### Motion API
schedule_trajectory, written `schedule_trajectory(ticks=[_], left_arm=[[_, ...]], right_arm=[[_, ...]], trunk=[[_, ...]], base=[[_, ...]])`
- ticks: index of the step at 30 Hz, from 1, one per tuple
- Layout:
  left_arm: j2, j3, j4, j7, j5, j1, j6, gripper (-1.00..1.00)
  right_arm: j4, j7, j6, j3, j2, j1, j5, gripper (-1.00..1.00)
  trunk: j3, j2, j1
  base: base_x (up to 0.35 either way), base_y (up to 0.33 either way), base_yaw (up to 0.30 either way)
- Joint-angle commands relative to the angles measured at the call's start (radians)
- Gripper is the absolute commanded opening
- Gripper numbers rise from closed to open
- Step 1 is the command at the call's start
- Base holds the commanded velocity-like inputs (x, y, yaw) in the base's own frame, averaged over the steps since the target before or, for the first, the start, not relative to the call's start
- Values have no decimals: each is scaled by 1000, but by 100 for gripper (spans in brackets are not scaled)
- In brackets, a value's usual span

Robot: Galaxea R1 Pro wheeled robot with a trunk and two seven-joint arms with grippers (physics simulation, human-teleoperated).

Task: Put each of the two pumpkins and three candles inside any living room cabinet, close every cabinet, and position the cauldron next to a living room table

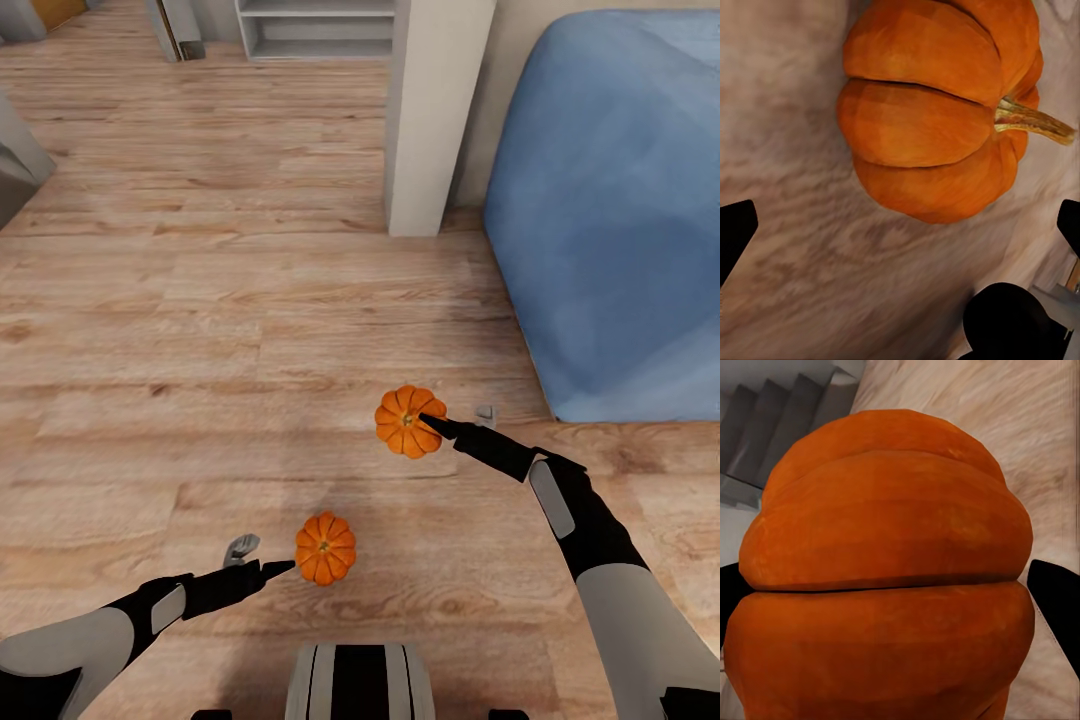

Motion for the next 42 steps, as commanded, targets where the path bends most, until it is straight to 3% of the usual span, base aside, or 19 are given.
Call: schedule_trajectory(ticks=[1,22,42], left_arm=[[0,0,0,0,0,0,0,100],[-4,2,29,3,1,0,1,100],[-5,1,29,0,2,0,1,100]], right_arm=[[0,-1,0,0,0,0,-1,-100],[0,-2,0,0,1,0,-1,-100],[0,-1,0,0,1,0,-1,-100]], trunk=[[0,0,0],[0,0,0],[-77,-5,9]], base=[[35,-45,0],[2,-3,0],[0,0,0]])
